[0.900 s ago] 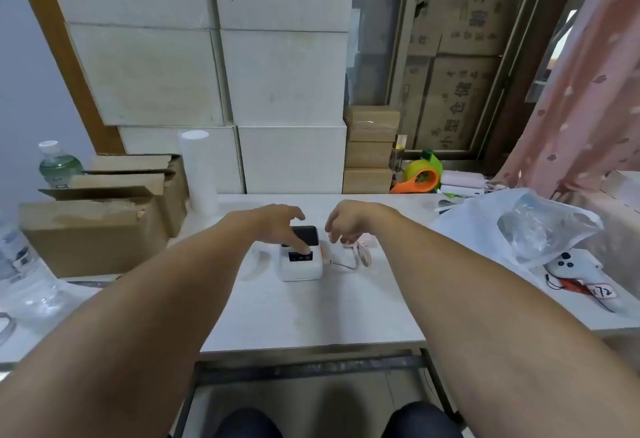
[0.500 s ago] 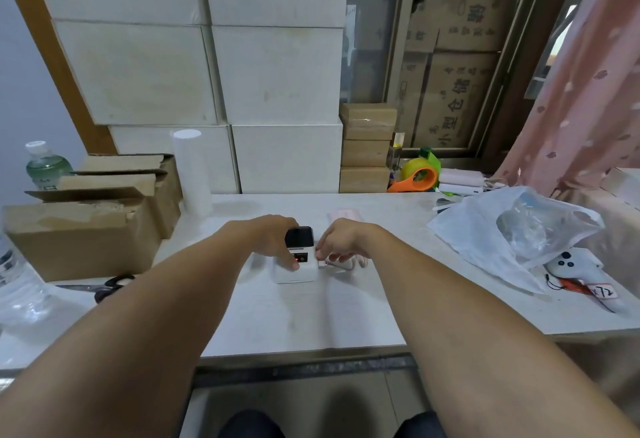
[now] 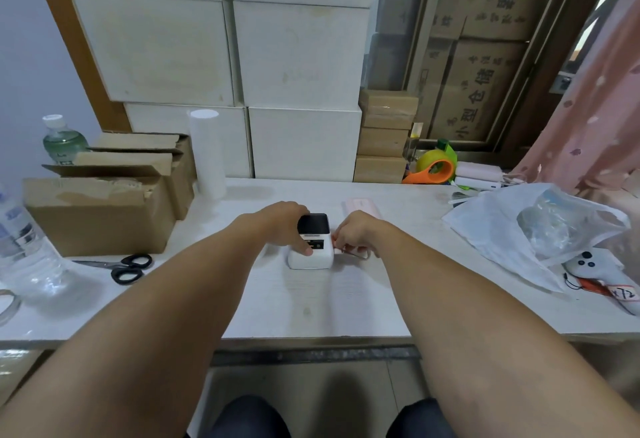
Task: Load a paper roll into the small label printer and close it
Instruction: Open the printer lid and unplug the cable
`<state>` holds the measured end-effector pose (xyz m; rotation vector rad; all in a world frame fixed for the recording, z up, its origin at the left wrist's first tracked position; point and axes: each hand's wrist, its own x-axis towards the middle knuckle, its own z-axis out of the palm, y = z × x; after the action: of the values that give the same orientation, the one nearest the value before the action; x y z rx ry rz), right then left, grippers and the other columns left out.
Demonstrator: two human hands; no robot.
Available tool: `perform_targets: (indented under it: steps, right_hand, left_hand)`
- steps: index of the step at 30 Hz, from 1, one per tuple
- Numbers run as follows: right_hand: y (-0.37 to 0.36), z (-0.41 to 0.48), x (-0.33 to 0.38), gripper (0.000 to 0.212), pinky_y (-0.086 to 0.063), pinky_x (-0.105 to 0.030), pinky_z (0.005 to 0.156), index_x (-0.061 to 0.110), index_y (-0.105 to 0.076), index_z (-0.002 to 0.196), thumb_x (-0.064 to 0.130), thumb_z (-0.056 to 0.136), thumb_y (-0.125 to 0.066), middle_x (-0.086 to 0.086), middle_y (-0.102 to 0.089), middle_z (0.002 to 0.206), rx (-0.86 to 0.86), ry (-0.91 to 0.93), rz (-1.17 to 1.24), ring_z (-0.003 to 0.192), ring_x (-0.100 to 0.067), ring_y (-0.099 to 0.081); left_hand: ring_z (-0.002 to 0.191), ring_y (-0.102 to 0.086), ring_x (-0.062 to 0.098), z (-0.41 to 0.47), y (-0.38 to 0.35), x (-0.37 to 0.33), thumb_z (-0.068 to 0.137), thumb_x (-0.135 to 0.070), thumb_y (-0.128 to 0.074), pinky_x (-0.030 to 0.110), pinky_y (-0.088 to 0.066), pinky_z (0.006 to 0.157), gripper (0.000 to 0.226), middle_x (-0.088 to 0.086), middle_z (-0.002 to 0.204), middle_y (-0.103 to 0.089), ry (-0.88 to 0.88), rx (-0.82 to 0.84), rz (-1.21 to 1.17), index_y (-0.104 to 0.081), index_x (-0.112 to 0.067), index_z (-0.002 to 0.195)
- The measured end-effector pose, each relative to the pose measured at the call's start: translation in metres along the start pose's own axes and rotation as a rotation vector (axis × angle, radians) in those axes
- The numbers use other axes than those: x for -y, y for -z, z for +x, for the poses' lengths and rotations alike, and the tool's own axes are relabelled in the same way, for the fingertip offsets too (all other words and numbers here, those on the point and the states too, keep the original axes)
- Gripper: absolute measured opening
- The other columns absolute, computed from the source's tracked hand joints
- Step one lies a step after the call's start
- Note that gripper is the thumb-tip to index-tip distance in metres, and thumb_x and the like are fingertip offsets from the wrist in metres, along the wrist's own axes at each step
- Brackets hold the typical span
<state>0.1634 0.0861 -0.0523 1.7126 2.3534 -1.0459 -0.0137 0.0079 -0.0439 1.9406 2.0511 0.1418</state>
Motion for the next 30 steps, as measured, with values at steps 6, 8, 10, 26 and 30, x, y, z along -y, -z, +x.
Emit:
perform_targets:
  steps: [6,8,10,26,30]
  right_hand:
    - [-0.004,0.007,0.003,0.010,-0.049,-0.029,0.070,0.009,-0.068,0.087,0.011,0.084,-0.077,-0.007,-0.062,0.079,-0.057,-0.015,0.017,0.073,-0.022,-0.059]
    - [-0.007,0.008,0.006,0.017,-0.050,-0.032,0.074,0.008,-0.065,0.082,0.014,0.078,-0.080,-0.008,-0.063,0.081,-0.077,-0.012,0.005,0.078,-0.024,-0.059]
    - [-0.009,0.009,0.007,0.020,-0.048,-0.032,0.070,0.009,-0.065,0.082,0.018,0.075,-0.081,-0.008,-0.062,0.082,-0.094,-0.004,-0.017,0.076,-0.024,-0.058]
    - [-0.015,0.014,0.000,0.015,-0.060,-0.040,0.084,0.010,-0.080,0.089,0.018,0.086,-0.067,-0.007,-0.074,0.088,-0.168,0.113,-0.097,0.094,-0.028,-0.071]
    - [-0.011,0.012,-0.003,0.019,-0.061,-0.042,0.087,0.013,-0.082,0.089,0.012,0.082,-0.064,-0.006,-0.077,0.088,-0.115,0.127,-0.110,0.095,-0.027,-0.072]
  left_hand:
    - [0.097,-0.060,0.023,0.002,-0.002,0.003,0.069,-0.044,-0.089,0.035,-0.048,0.076,0.061,-0.002,0.107,-0.065,-0.009,-0.027,-0.007,-0.062,-0.019,0.117]
    - [0.099,-0.060,0.023,0.003,-0.001,0.002,0.068,-0.044,-0.089,0.036,-0.049,0.080,0.063,-0.002,0.109,-0.065,-0.002,-0.030,-0.004,-0.061,-0.020,0.119]
    - [0.101,-0.060,0.023,0.004,-0.001,0.003,0.067,-0.045,-0.089,0.037,-0.051,0.083,0.066,-0.002,0.110,-0.065,0.007,-0.030,0.001,-0.060,-0.020,0.121]
    - [0.103,-0.059,0.023,0.015,0.012,0.008,0.083,-0.035,-0.080,0.037,-0.050,0.087,0.046,0.001,0.115,-0.067,-0.007,-0.049,-0.014,-0.064,-0.018,0.123]
    - [0.101,-0.059,0.025,0.017,0.014,0.009,0.092,-0.032,-0.068,0.038,-0.049,0.085,0.032,0.004,0.112,-0.067,-0.054,-0.055,0.111,-0.066,-0.018,0.121]
